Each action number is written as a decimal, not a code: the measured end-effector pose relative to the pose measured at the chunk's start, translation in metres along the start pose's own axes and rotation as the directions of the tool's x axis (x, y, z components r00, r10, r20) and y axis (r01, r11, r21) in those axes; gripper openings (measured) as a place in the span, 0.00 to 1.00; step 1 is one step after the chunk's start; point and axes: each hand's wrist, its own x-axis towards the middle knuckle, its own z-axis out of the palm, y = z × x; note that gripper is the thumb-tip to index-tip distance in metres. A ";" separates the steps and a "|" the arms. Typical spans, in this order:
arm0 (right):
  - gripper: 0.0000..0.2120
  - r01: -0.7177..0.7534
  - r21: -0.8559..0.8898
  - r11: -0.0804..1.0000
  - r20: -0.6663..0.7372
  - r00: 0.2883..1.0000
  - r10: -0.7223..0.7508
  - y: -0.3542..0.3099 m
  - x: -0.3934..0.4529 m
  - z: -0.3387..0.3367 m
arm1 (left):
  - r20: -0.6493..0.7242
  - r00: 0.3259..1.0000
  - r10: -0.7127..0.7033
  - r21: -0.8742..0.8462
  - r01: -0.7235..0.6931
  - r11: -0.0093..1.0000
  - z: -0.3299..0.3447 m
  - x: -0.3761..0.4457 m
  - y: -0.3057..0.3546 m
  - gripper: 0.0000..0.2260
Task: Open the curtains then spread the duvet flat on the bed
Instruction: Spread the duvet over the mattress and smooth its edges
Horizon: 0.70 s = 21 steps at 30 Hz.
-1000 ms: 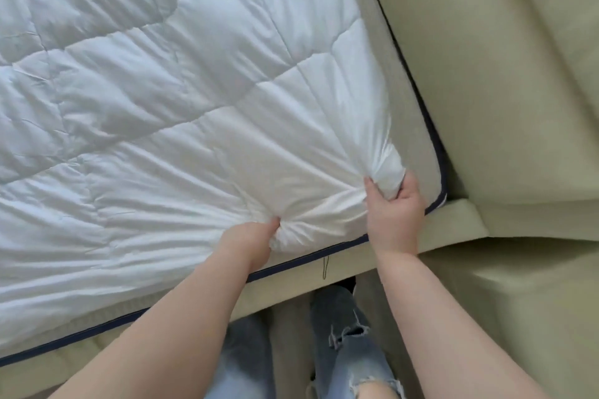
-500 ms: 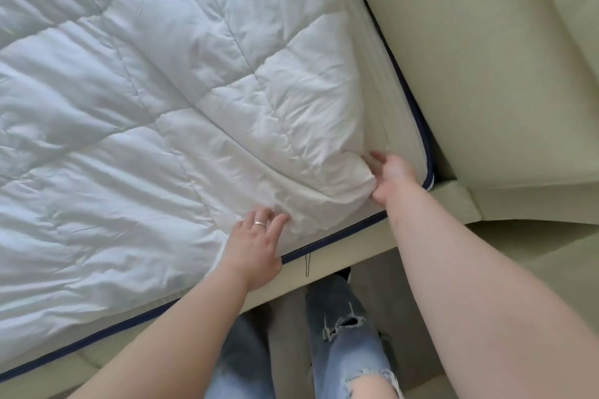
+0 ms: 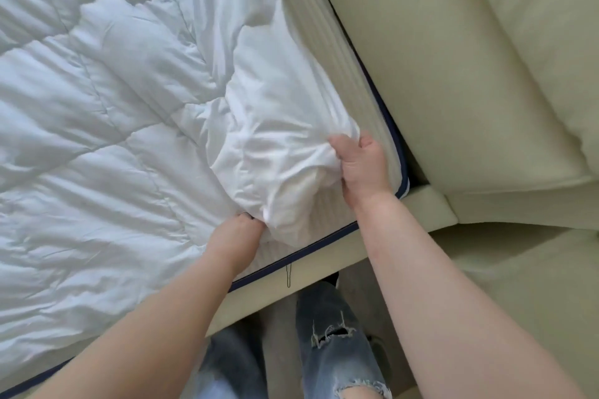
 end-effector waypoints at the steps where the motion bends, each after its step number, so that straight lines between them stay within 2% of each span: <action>1: 0.07 0.194 -0.152 0.969 -0.130 0.968 -0.214 -0.009 -0.008 -0.016 | -0.006 0.998 0.063 0.021 -0.063 0.998 -0.001 0.001 -0.003 0.23; 2: 0.10 0.342 -0.349 0.873 -0.190 0.886 -0.423 -0.017 -0.015 -0.034 | -0.009 0.994 0.107 0.019 -0.107 0.994 -0.005 0.001 -0.007 0.27; 3: 0.12 0.415 -0.525 0.743 -0.173 0.803 -0.570 -0.020 -0.019 -0.053 | 0.012 0.991 0.135 0.019 -0.135 0.991 -0.005 0.002 -0.010 0.30; 4: 0.14 0.427 -0.656 0.622 -0.126 0.750 -0.649 -0.021 -0.020 -0.069 | 0.037 0.986 0.165 0.029 -0.166 0.986 -0.007 0.003 -0.012 0.32; 5: 0.15 0.407 -0.764 0.500 -0.047 0.738 -0.673 -0.021 -0.020 -0.080 | 0.061 0.981 0.185 0.045 -0.188 0.981 -0.006 0.003 -0.014 0.32; 6: 0.14 0.341 -0.843 0.417 0.019 0.792 -0.610 -0.017 -0.015 -0.089 | 0.071 0.978 0.198 0.048 -0.202 0.978 -0.004 0.003 -0.016 0.31; 7: 0.11 0.214 -0.907 0.362 0.028 0.890 -0.456 -0.011 -0.007 -0.098 | 0.084 0.975 0.206 0.051 -0.211 0.976 -0.003 0.003 -0.016 0.29; 8: 0.06 0.051 -0.957 0.286 -0.015 0.974 -0.225 -0.007 0.000 -0.102 | 0.096 0.976 0.196 0.034 -0.200 0.979 -0.003 0.005 -0.016 0.27; 9: 0.05 -0.097 -0.979 0.180 -0.094 0.995 0.026 -0.001 0.006 -0.105 | 0.116 0.977 0.179 0.016 -0.182 0.983 -0.003 0.006 -0.014 0.26; 10: 0.10 -0.195 -0.977 0.090 -0.176 0.967 0.186 0.006 0.013 -0.108 | 0.142 0.976 0.163 0.006 -0.166 0.986 -0.002 0.006 -0.013 0.26; 11: 0.15 -0.264 -0.962 0.074 -0.241 0.944 0.227 0.012 0.019 -0.108 | 0.164 0.975 0.148 -0.002 -0.150 0.989 -0.002 0.006 -0.011 0.25; 12: 0.19 -0.320 -0.935 0.151 -0.294 0.941 0.170 0.018 0.024 -0.107 | 0.181 0.973 0.145 -0.013 -0.145 0.989 -0.003 0.006 -0.009 0.25; 13: 0.25 -0.366 -0.867 0.338 -0.360 0.929 0.083 0.024 0.026 -0.104 | 0.201 0.969 0.145 -0.024 -0.143 0.989 -0.003 0.006 -0.008 0.24; 14: 0.32 -0.383 -0.725 0.572 -0.435 0.899 0.051 0.031 0.027 -0.101 | 0.225 0.963 0.147 -0.034 -0.143 0.989 -0.002 0.005 -0.006 0.23; 15: 0.39 -0.358 -0.517 0.778 -0.482 0.872 0.081 0.038 0.030 -0.095 | 0.249 0.957 0.147 -0.041 -0.141 0.989 -0.001 0.005 -0.007 0.23; 16: 0.44 -0.346 -0.288 0.893 -0.505 0.847 0.165 0.044 0.029 -0.088 | 0.286 0.946 0.149 -0.042 -0.143 0.989 0.000 0.003 -0.007 0.22; 17: 0.46 -0.341 -0.147 0.928 -0.501 0.835 0.227 0.050 0.029 -0.083 | 0.327 0.933 0.154 -0.038 -0.150 0.988 0.000 0.003 -0.009 0.21; 18: 0.43 -0.331 -0.148 0.932 -0.487 0.845 0.223 0.056 0.029 -0.080 | 0.363 0.918 0.161 -0.037 -0.158 0.987 -0.001 0.002 -0.010 0.21; 19: 0.36 -0.303 -0.249 0.920 -0.471 0.868 0.158 0.061 0.031 -0.076 | 0.390 0.907 0.158 -0.041 -0.155 0.987 -0.004 0.001 -0.014 0.21; 21: 0.16 -0.315 -0.504 0.804 -0.488 0.872 0.036 0.066 0.030 -0.076 | 0.434 0.887 0.158 -0.067 -0.143 0.987 -0.010 -0.002 -0.017 0.22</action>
